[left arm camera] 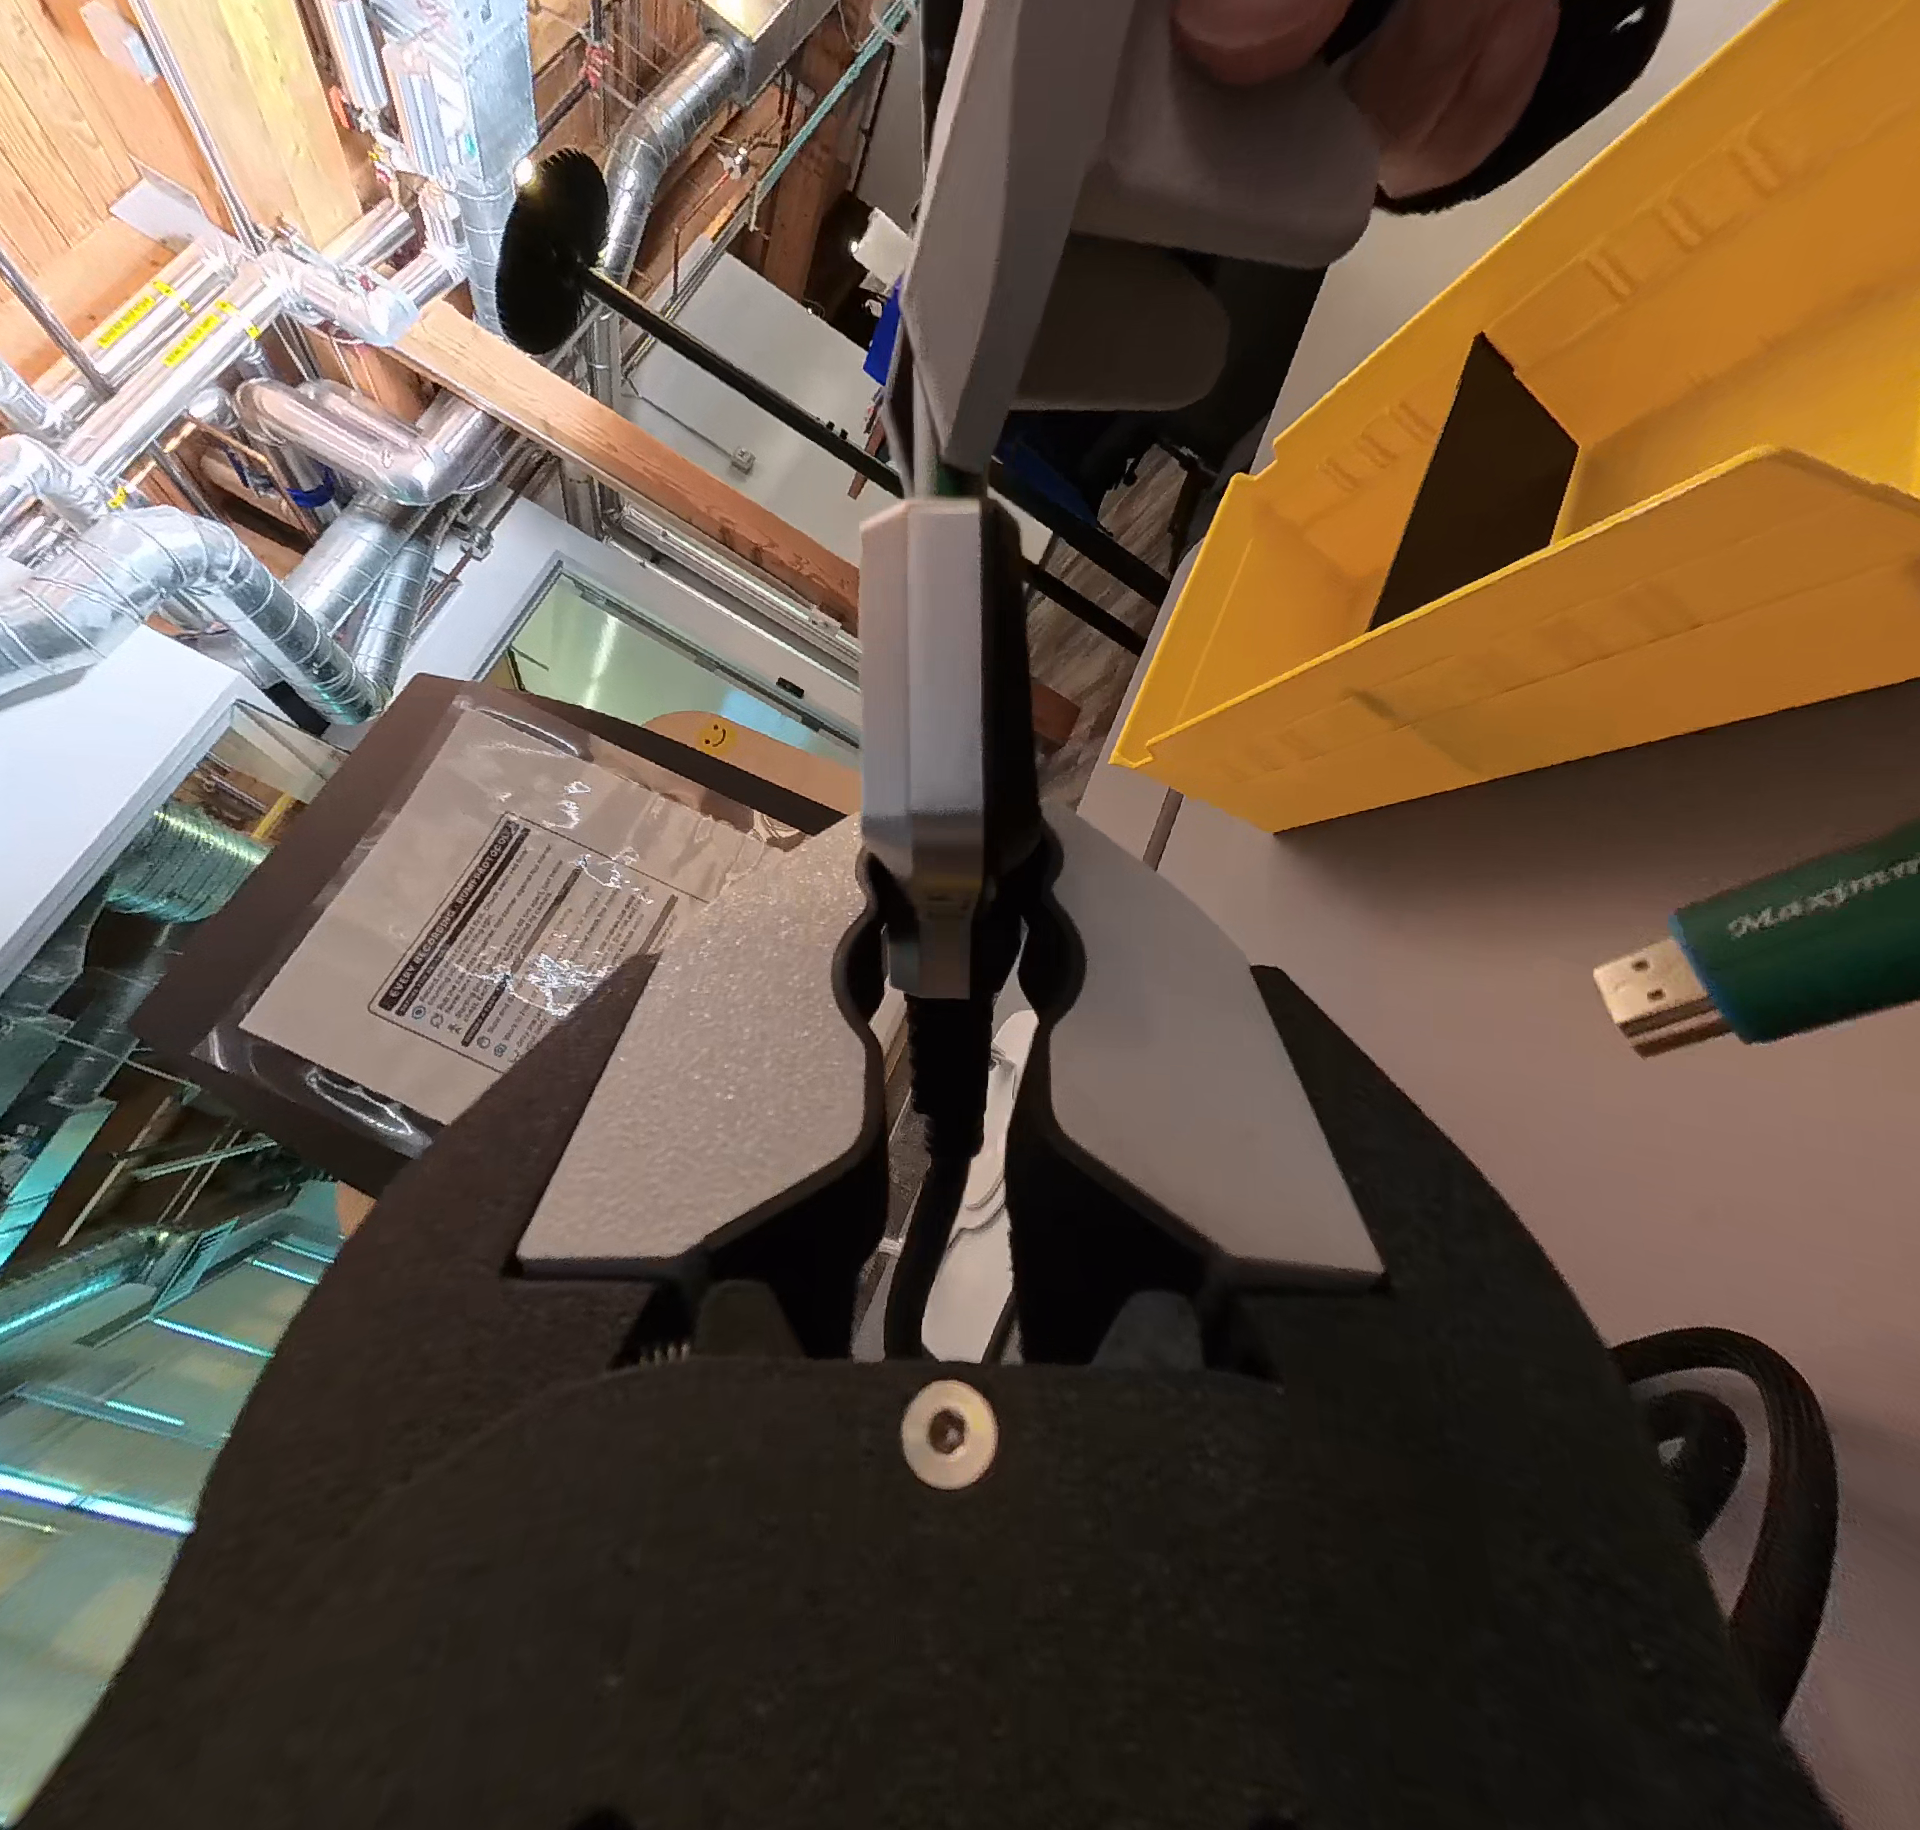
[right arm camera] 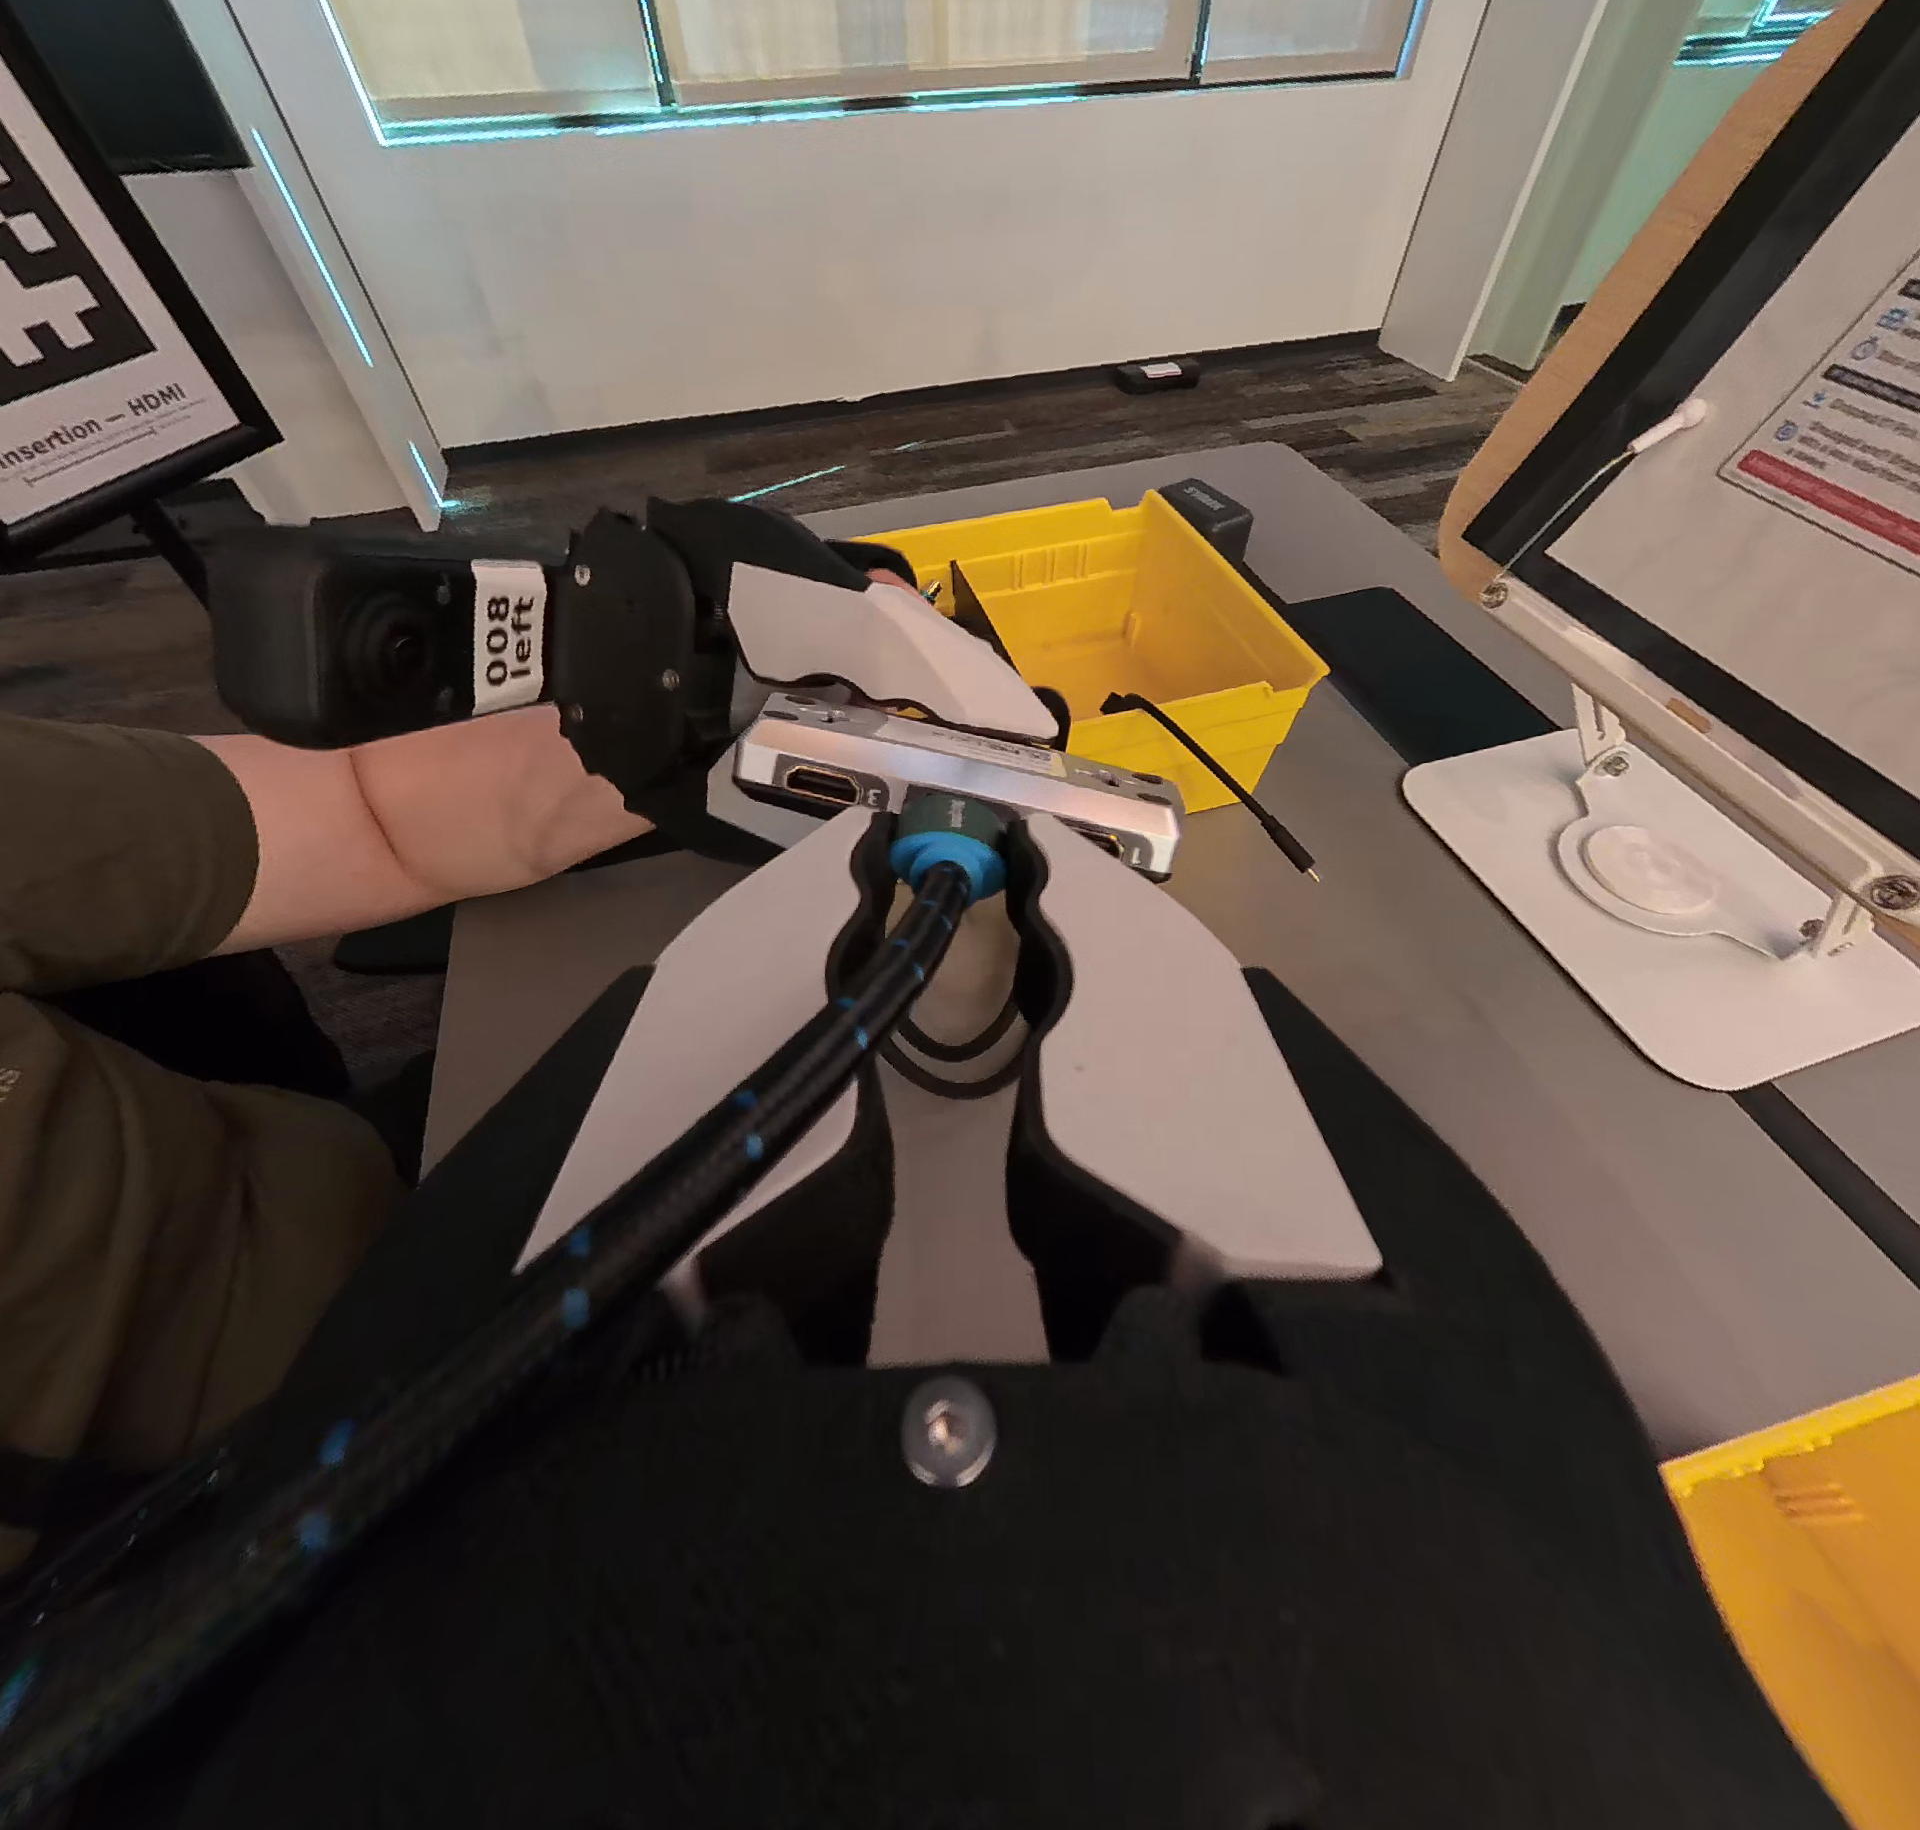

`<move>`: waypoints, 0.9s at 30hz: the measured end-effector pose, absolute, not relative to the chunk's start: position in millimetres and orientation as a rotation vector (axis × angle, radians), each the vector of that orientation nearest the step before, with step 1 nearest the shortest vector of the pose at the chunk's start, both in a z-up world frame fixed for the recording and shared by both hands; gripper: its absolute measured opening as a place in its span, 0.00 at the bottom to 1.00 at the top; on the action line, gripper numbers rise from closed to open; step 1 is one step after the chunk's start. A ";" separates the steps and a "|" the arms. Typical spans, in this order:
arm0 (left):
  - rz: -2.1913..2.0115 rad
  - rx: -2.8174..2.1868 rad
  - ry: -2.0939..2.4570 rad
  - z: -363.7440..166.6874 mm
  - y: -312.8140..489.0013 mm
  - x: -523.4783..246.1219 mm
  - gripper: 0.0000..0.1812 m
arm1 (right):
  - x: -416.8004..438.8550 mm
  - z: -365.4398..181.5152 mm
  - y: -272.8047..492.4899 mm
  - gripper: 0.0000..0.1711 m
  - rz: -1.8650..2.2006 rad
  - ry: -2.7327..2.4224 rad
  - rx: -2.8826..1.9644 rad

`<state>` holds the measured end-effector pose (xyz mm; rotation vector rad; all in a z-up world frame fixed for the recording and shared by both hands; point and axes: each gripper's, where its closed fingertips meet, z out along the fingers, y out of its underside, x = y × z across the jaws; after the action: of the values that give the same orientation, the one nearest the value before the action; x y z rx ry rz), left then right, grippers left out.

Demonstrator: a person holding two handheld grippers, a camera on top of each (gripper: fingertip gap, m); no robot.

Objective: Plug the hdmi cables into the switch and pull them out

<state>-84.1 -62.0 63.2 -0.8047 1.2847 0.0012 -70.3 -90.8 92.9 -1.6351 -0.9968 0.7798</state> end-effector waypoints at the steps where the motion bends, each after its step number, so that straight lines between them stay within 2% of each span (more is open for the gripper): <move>1: -0.004 -0.808 1.277 64.2 -63.0 -83.8 0.12 | -70.3 94.0 -90.8 0.13 0.780 -0.986 -1.637; 19: 0.053 -0.892 1.274 54.3 -52.9 -84.3 0.11 | -73.0 83.4 -79.7 0.13 0.742 -0.972 -1.661; 27: 0.024 -0.810 1.276 55.7 -54.5 -80.1 0.12 | -66.9 83.6 -85.6 0.13 0.587 -1.129 -1.609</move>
<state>-80.1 -54.5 55.7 -0.8099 1.2758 0.0244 -66.9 -85.6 83.6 -1.6089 -1.1287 0.5871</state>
